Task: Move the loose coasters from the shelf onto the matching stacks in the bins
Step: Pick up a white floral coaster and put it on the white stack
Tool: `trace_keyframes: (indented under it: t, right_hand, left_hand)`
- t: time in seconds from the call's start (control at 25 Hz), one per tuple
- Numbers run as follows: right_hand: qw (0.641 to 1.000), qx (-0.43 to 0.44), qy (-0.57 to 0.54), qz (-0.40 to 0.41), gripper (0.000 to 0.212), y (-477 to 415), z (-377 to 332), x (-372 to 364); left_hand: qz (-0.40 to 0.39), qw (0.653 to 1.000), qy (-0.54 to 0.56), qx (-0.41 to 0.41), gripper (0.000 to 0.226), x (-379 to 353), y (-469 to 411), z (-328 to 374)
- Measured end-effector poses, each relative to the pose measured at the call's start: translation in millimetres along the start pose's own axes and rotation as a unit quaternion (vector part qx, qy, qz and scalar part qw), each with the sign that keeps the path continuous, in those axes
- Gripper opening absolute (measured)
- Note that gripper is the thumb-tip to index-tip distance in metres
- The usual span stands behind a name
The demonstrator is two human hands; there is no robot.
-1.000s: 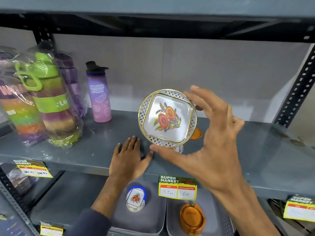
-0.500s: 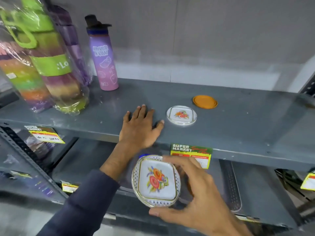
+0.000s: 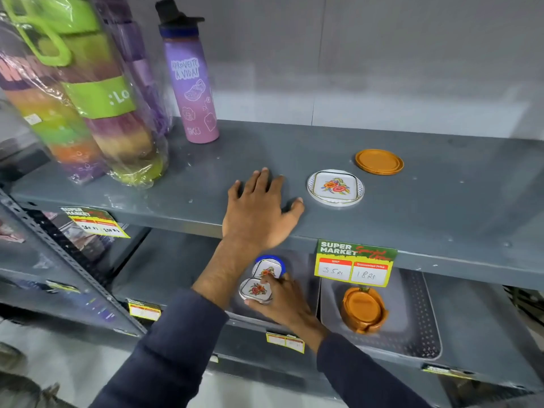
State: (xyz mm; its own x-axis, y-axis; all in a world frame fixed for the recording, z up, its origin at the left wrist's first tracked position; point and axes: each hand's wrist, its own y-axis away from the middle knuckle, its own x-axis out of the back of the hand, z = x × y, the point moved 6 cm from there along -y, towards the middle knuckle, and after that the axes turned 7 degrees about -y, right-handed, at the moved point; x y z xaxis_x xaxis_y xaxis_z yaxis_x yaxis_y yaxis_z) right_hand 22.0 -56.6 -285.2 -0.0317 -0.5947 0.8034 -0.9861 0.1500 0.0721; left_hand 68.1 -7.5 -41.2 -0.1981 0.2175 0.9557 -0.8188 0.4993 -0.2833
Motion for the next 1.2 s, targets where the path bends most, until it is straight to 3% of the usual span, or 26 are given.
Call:
trace_keyframes:
  t: [0.36,0.56,0.72,1.0,1.2]
  right_hand:
    - [0.992,0.028,0.118,0.024,0.08,-45,25,-34]
    - [0.998,-0.016,0.062,0.003,0.078,-54,39,-44]
    - [0.999,-0.022,0.048,0.009,0.064,-59,48,-43]
    - [0.997,-0.014,0.079,0.008,0.06,-61,49,-36]
    - [0.99,0.075,-0.005,0.118,0.06,-13,12,11]
  left_hand:
    - [0.025,1.0,0.005,0.012,0.066,3,-1,-2]
    - [0.029,1.0,0.001,0.008,0.065,2,-2,-1]
    - [0.029,1.0,-0.001,0.011,0.065,3,-2,-1]
    - [0.014,1.0,0.005,0.007,0.066,3,-4,-2]
    - [0.005,1.0,-0.016,-0.002,0.067,3,0,1]
